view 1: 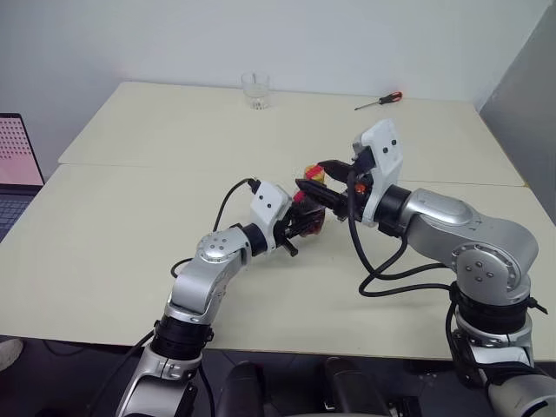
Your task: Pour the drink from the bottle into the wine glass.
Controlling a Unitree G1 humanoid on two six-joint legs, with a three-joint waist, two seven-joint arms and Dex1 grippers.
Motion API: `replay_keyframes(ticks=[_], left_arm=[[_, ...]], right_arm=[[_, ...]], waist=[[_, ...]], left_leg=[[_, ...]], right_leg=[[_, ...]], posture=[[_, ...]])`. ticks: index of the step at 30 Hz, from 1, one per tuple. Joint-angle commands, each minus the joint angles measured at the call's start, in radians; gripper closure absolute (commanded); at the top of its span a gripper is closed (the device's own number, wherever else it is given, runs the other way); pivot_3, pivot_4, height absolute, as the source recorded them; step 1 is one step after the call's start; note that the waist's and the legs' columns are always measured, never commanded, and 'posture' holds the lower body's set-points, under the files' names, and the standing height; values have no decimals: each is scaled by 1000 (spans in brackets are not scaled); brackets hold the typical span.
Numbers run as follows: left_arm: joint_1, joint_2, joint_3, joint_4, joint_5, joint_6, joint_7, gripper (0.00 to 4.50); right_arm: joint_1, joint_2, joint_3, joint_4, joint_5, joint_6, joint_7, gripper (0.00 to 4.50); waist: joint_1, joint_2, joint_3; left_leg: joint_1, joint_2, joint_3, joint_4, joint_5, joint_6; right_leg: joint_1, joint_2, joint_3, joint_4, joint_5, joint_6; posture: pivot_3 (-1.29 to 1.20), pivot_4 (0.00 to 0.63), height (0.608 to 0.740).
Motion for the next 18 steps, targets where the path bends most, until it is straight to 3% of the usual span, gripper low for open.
replay_keyframes(ticks=[1, 9, 12, 15, 18], left_arm=[[-13, -7, 1, -51, -3, -17, 8, 3583], [-10, -8, -5, -49, -3, -18, 6, 3628], [-7, -8, -3, -52, -5, -16, 7, 3628], [-3, -7, -3, -55, -6, -14, 7, 3636], [-2, -6, -4, -56, -6, -12, 6, 3713]], right_arm=[[-1, 6, -9, -15, -5, -20, 12, 1549], [-3, 24, -18, -4, -19, -33, 3, 1549], [-3, 35, -25, 0, -22, -37, -2, 2128], [-1, 44, -27, 2, -29, -38, -7, 3169], [1, 50, -28, 4, -39, -39, -3, 3230]], waist=[[0, 0, 0], [0, 0, 0], [0, 0, 0], [0, 0, 0], [0, 0, 0]], left_leg=[[0, 0, 0, 0, 0, 0], [0, 0, 0, 0, 0, 0], [0, 0, 0, 0, 0, 0], [0, 0, 0, 0, 0, 0], [0, 0, 0, 0, 0, 0]], right_leg=[[0, 0, 0, 0, 0, 0], [0, 0, 0, 0, 0, 0], [0, 0, 0, 0, 0, 0], [0, 0, 0, 0, 0, 0], [0, 0, 0, 0, 0, 0]], posture=[[0, 150, 740], [0, 150, 740], [0, 150, 740], [0, 150, 740], [0, 150, 740]])
